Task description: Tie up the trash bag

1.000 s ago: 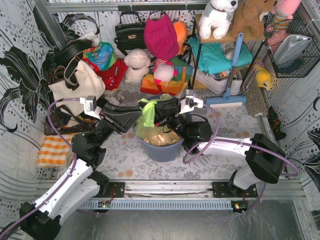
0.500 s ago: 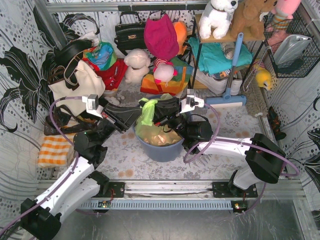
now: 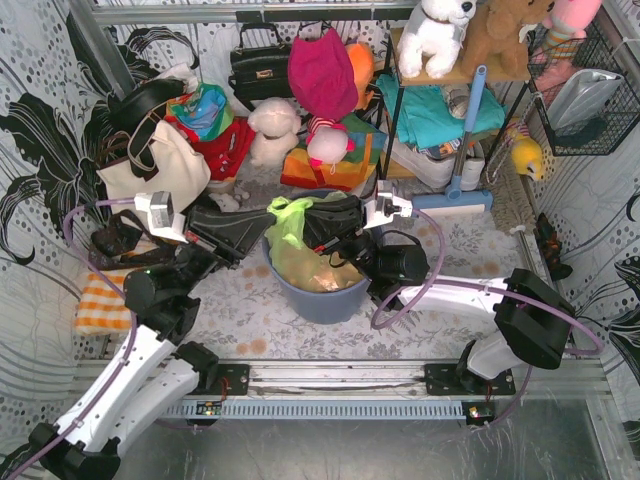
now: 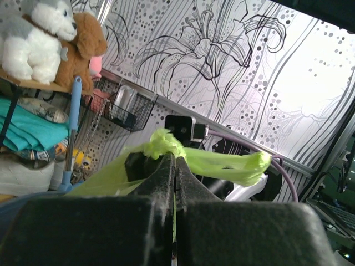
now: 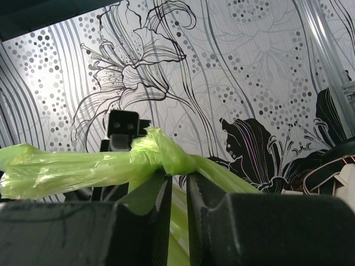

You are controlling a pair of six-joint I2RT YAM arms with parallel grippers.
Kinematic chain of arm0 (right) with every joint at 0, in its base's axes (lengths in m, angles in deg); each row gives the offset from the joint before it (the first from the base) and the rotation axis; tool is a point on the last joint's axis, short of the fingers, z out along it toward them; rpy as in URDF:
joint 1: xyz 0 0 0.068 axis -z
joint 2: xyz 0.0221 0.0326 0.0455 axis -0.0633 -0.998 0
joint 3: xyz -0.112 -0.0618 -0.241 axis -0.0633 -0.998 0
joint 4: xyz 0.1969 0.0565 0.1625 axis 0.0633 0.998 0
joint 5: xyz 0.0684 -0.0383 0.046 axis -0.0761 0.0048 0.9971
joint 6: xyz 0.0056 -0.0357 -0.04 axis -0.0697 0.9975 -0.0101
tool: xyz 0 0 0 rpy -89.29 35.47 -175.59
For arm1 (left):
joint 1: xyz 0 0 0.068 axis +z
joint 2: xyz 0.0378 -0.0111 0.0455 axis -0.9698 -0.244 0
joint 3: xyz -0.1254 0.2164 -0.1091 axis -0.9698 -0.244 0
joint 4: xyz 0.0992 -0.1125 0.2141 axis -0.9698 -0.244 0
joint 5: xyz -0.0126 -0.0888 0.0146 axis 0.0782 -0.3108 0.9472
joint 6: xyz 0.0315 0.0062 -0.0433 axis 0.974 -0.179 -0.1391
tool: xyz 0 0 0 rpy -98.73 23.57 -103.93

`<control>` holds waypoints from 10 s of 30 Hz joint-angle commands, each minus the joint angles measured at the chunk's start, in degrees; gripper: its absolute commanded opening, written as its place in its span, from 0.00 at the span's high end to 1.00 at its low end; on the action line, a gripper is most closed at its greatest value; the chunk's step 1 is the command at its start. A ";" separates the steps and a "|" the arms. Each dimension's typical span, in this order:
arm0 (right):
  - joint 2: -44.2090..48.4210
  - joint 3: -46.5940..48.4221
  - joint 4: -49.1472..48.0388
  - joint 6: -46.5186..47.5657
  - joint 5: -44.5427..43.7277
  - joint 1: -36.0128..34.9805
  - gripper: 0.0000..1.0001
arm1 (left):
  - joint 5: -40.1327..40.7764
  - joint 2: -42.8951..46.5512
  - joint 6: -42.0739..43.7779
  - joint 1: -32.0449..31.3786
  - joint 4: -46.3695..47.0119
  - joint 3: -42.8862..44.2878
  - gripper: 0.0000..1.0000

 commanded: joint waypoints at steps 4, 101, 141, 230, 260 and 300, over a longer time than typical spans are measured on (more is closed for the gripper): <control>2.04 -0.56 -6.21 -0.95 0.73 -0.25 0.95 | -0.08 1.44 4.05 -0.18 -2.88 2.29 1.00; 22.60 14.22 64.27 79.90 24.16 -0.75 0.59 | -6.70 -15.30 7.73 -0.18 -25.17 28.78 1.00; 19.57 15.18 50.24 72.63 21.88 -0.88 0.77 | -7.58 -15.52 6.71 -0.18 -23.74 27.96 1.00; 38.40 -6.40 77.11 42.46 36.41 -9.81 1.00 | 23.74 -32.83 30.28 -0.08 -56.15 39.42 1.00; 36.25 -7.98 68.72 42.06 30.99 -10.27 1.00 | 8.95 -26.74 18.83 0.26 -64.20 33.03 0.48; 36.87 -9.60 66.49 40.63 29.26 -10.26 1.00 | -4.85 -23.65 9.47 0.35 -45.89 24.15 0.83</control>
